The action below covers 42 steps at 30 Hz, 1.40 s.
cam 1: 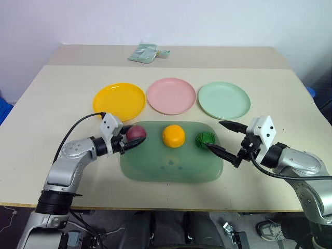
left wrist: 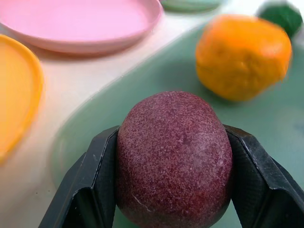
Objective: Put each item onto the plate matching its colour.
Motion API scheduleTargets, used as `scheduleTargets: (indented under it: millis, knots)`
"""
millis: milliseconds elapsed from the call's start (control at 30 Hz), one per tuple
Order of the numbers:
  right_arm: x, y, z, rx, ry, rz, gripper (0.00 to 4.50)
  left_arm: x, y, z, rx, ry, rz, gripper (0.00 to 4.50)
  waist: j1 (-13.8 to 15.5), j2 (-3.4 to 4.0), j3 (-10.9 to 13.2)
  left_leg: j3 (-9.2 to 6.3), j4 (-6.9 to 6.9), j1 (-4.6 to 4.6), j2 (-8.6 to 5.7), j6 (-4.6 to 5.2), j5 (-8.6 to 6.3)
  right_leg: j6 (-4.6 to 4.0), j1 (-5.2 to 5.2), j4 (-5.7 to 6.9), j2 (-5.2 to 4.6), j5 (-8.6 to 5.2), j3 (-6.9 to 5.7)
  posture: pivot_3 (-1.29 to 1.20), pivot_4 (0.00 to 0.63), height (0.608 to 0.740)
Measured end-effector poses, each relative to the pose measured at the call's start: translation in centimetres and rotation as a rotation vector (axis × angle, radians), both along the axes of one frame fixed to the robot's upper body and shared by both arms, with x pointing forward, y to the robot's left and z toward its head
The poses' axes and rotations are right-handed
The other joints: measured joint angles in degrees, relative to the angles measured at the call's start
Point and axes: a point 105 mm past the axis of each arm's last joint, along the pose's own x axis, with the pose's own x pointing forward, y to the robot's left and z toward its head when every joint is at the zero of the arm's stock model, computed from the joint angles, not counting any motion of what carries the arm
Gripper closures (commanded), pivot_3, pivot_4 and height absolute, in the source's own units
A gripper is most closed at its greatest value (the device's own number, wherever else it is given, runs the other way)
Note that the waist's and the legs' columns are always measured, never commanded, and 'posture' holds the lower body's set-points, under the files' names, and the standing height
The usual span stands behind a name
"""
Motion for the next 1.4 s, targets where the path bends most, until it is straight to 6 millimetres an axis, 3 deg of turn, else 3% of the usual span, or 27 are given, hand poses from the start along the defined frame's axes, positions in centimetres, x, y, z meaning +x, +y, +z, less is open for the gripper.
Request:
scheduleTargets:
  millis: [167, 267, 367, 467, 600, 700, 800, 1000, 1100, 1233, 1400]
  knots:
    - [0.7, 0.5, 0.1, 0.021, -0.018, -0.005, 0.0, 6.4, -0.9, 4.2, -0.073, -0.119, 0.232, 2.06, 1.2, -0.09, 0.0, -0.06, 0.1, -0.03, -0.19, 0.08, 0.06, 0.1, 0.02, 0.08, 0.09, 0.05, -0.04, 0.0, 0.15, 0.74]
    - [1.3, 0.9, 0.4, 0.037, -0.044, -0.009, 0.0, 9.5, -3.7, 6.0, -0.086, -0.129, 0.283, 2.06, 1.3, -0.12, 0.0, -0.03, 0.12, -0.06, -0.35, 0.01, 0.15, 0.14, 0.05, 0.07, 0.1, 0.07, -0.11, 0.0, 0.15, 0.74]
    - [1.9, 1.3, 0.6, 0.041, -0.061, -0.014, 0.0, 11.7, -8.2, 5.9, -0.02, -0.101, 0.245, 2.06, 1.3, -0.14, 0.0, 0.06, 0.14, -0.07, -0.41, 0.06, 0.15, 0.18, 0.04, 0.01, 0.08, 0.07, -0.11, 0.0, 0.15, 0.74]
    - [2.0, 1.8, 0.6, 0.055, -0.065, -0.005, 0.0, 12.6, -10.6, 5.0, 0.003, -0.036, 0.223, 2.06, 0.7, -0.19, 0.1, 0.14, 0.11, -0.09, -0.38, 0.07, 0.14, 0.26, -0.01, -0.01, 0.09, 0.03, -0.11, 0.0, 0.15, 0.74]
    - [1.8, 1.9, 0.2, 0.053, -0.058, -0.017, 0.0, 12.9, -11.6, 3.9, 0.015, 0.02, 0.208, 0.19, 0.3, -0.2, 0.1, 0.13, 0.08, -0.09, -0.3, 0.04, 0.16, 0.32, -0.12, 0.03, 0.15, 0.0, -0.1, 0.0, 0.15, 0.74]
    - [1.6, 1.9, -0.1, 0.055, -0.055, -0.035, 0.0, 13.1, -11.3, 4.2, -0.004, 0.013, 0.212, 0.09, 0.5, -0.2, 0.1, 0.13, 0.11, -0.09, -0.29, 0.03, 0.17, 0.32, -0.12, 0.08, 0.14, 0.0, -0.09, 0.0, 0.15, 0.74]
    - [1.3, 2.1, -0.2, 0.062, -0.06, -0.044, 0.0, 13.1, -10.9, 4.8, -0.027, -0.004, 0.198, 0.09, 0.8, -0.2, 0.1, 0.13, 0.12, -0.09, -0.29, 0.02, 0.18, 0.32, -0.12, 0.08, 0.14, 0.0, -0.09, 0.0, 0.15, 0.74]
    - [1.2, 1.7, -0.3, 0.056, -0.06, -0.067, 0.0, 11.8, -7.1, 6.5, -0.097, -0.112, 0.156, 0.09, 0.5, -0.17, 0.1, 0.11, 0.1, -0.07, -0.27, -0.07, 0.23, 0.32, -0.12, 0.11, 0.12, 0.0, -0.03, 0.0, 0.15, 0.74]
    - [1.3, 1.4, 0.0, 0.049, -0.069, -0.071, 0.0, 9.1, -4.9, 5.1, -0.099, -0.109, 0.096, 0.09, 0.4, -0.15, 0.0, 0.09, 0.09, -0.06, -0.26, -0.09, 0.23, 0.32, -0.12, 0.1, 0.09, 0.0, 0.04, 0.0, 0.15, 0.74]
    - [1.3, 1.5, 0.1, 0.036, -0.072, -0.053, 0.0, 5.1, -3.6, 3.8, -0.117, -0.05, -0.013, 0.09, 0.6, -0.15, 0.0, 0.03, 0.12, -0.06, -0.25, -0.09, 0.23, 0.31, -0.08, 0.1, -0.02, 0.0, 0.07, 0.0, 0.15, 0.74]
    - [1.5, 1.7, 0.0, 0.036, -0.06, -0.021, 0.0, 1.2, -5.3, 3.9, -0.035, -0.055, -0.202, 0.09, 1.1, -0.15, 0.0, -0.08, 0.14, -0.05, -0.34, -0.08, 0.22, 0.29, 0.05, 0.06, -0.09, 0.0, 0.07, 0.0, 0.15, 0.74]
